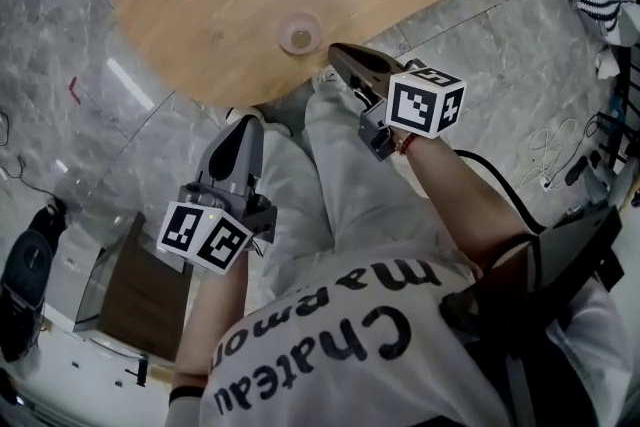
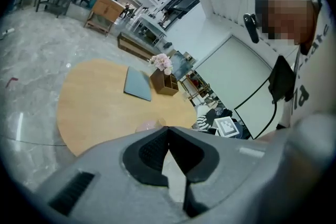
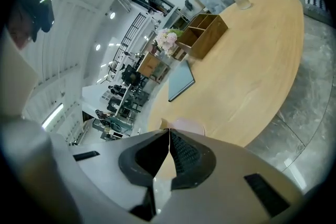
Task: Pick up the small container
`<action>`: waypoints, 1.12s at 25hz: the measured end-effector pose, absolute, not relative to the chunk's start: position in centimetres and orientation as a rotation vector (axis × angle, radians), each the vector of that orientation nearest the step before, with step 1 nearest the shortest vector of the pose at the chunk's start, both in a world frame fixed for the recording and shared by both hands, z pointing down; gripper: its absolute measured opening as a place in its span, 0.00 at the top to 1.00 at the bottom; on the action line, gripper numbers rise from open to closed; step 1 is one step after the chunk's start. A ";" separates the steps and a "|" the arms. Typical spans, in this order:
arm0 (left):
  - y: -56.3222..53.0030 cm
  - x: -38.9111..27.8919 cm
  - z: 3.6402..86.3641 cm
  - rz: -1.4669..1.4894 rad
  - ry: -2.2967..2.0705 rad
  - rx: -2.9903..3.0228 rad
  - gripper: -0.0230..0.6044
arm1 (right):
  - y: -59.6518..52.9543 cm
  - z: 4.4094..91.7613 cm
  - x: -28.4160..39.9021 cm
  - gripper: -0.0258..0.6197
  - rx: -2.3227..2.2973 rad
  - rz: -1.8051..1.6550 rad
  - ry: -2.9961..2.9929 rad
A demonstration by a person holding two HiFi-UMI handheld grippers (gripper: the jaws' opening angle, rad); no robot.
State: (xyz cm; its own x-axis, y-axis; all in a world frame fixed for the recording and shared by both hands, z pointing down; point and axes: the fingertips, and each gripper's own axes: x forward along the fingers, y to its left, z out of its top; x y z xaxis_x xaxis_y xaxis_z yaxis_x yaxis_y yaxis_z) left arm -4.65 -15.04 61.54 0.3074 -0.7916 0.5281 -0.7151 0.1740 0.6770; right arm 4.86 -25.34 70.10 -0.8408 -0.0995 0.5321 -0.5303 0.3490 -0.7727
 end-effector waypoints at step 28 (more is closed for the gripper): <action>-14.2 -9.2 69.2 0.101 -1.413 1.673 0.94 | -26.7 68.2 0.6 0.94 0.701 0.824 -2.681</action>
State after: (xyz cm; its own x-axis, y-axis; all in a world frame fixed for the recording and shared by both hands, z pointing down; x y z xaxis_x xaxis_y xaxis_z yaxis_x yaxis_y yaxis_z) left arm -9.23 -14.17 69.22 0.3393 -0.7409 0.5796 -0.8159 0.0748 0.5733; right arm 0.64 -26.75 68.16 -0.8532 -0.3719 0.3657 -0.5131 0.7245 -0.4602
